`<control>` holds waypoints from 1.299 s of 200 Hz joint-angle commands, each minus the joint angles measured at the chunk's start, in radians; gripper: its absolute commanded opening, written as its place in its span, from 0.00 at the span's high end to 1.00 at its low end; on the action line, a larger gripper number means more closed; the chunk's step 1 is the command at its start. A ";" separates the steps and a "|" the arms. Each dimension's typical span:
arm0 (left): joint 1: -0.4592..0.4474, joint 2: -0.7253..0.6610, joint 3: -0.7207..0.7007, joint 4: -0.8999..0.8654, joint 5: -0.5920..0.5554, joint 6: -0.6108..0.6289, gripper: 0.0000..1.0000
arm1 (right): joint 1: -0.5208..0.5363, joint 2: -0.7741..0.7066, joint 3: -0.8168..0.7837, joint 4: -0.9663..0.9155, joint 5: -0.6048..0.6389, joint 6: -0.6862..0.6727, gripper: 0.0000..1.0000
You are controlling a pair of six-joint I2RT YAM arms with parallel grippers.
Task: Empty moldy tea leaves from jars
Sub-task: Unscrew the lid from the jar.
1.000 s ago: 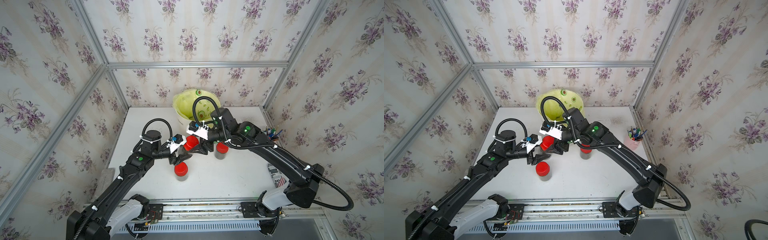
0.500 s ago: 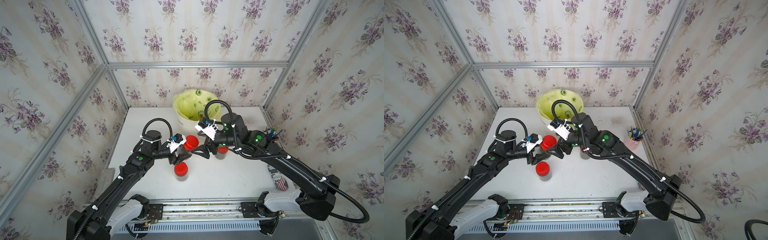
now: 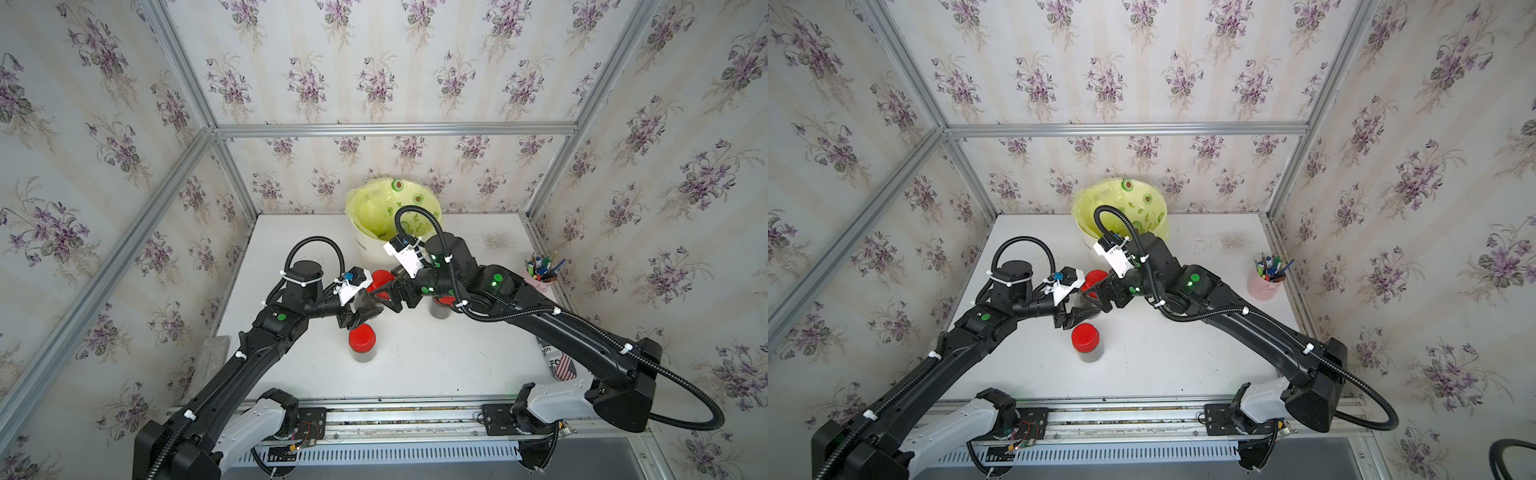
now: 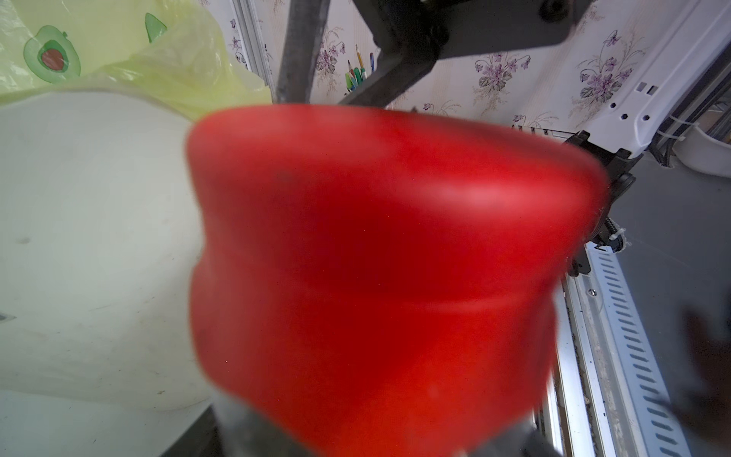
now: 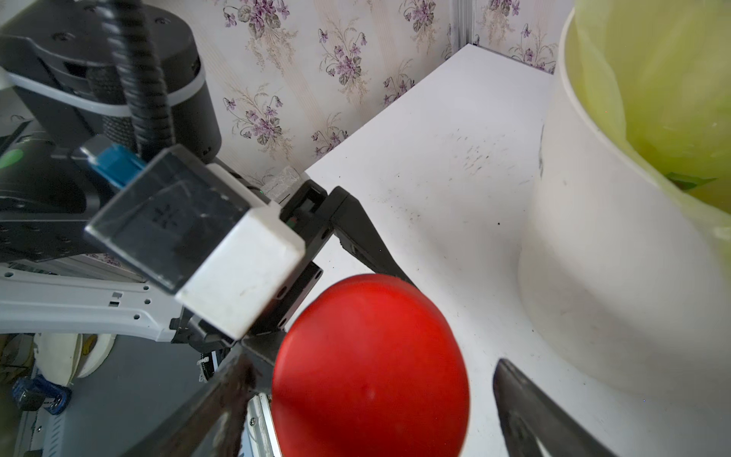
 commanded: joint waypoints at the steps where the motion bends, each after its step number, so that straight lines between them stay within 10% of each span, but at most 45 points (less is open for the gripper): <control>1: 0.002 -0.001 0.010 0.015 0.012 0.009 0.52 | 0.006 0.007 0.009 0.037 0.053 0.034 0.10; 106: 0.001 -0.003 0.009 0.016 0.023 0.006 0.52 | 0.008 -0.005 0.016 0.013 0.057 -0.013 0.39; 260: 0.002 -0.018 0.018 -0.001 0.116 0.000 0.53 | -0.056 0.048 0.117 -0.086 -0.270 -0.571 0.56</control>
